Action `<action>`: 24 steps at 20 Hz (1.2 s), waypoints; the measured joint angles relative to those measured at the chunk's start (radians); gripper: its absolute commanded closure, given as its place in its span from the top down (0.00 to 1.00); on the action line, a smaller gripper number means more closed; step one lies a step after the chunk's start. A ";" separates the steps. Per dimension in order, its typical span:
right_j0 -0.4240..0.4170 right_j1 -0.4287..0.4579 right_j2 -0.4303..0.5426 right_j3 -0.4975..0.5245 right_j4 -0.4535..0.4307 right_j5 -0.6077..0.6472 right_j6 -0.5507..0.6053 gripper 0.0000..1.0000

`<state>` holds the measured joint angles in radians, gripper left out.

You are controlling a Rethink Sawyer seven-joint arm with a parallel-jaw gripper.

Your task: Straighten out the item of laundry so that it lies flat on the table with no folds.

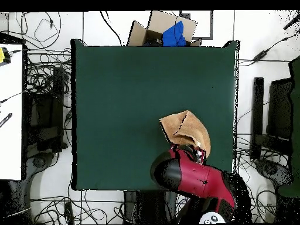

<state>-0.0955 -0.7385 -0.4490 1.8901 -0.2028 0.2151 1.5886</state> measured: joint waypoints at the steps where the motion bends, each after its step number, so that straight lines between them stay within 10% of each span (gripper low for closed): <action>1: 0.000 0.002 0.000 -0.004 0.000 0.000 0.000 0.00; 24: 0.039 0.084 0.000 -0.050 0.000 0.000 0.000 0.00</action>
<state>-0.0561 -0.6545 -0.4490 1.8401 -0.2026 0.2149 1.5886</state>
